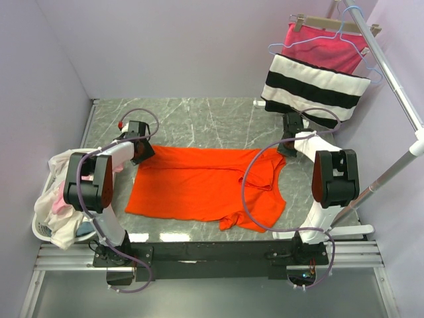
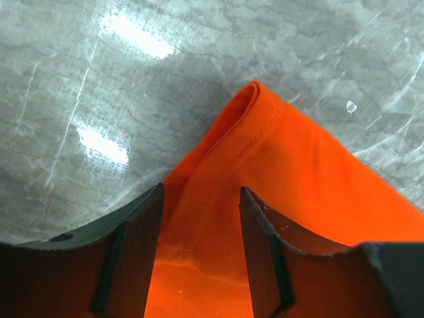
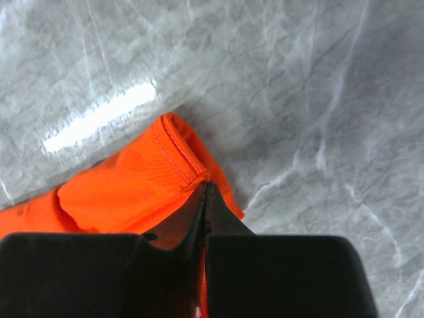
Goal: Fold and stack the t-shirts
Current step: Fold the flattened tshirt in 1/3 of the way, then grap the side of the flattened tshirt closest away from the robot with both arms
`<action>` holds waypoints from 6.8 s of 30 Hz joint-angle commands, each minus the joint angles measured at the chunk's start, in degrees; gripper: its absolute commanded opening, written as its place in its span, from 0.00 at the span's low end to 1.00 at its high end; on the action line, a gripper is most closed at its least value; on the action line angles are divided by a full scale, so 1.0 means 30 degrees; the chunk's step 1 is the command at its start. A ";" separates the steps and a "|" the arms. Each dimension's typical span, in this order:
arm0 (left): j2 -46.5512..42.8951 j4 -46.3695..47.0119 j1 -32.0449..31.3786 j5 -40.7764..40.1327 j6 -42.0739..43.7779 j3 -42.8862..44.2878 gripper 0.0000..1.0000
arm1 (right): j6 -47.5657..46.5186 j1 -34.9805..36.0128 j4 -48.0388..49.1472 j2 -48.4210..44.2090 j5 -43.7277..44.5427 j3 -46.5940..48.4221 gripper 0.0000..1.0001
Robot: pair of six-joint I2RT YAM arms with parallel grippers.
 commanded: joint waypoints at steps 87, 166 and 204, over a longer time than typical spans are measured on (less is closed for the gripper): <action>0.3022 0.0681 0.0073 0.2895 -0.0428 0.2879 0.77 | -0.1051 0.2000 -0.4151 0.5433 -0.3980 0.6819 0.62; -1.3647 -0.1635 -0.3238 0.1137 -0.4032 -1.0065 0.99 | 0.8029 1.0437 -0.4818 -1.6586 -0.2401 -1.0605 0.00; -1.0804 -0.0785 -0.3208 0.1430 -0.2860 -0.8981 0.99 | 0.2490 0.9969 -0.3854 -1.1198 0.0856 -0.4649 0.71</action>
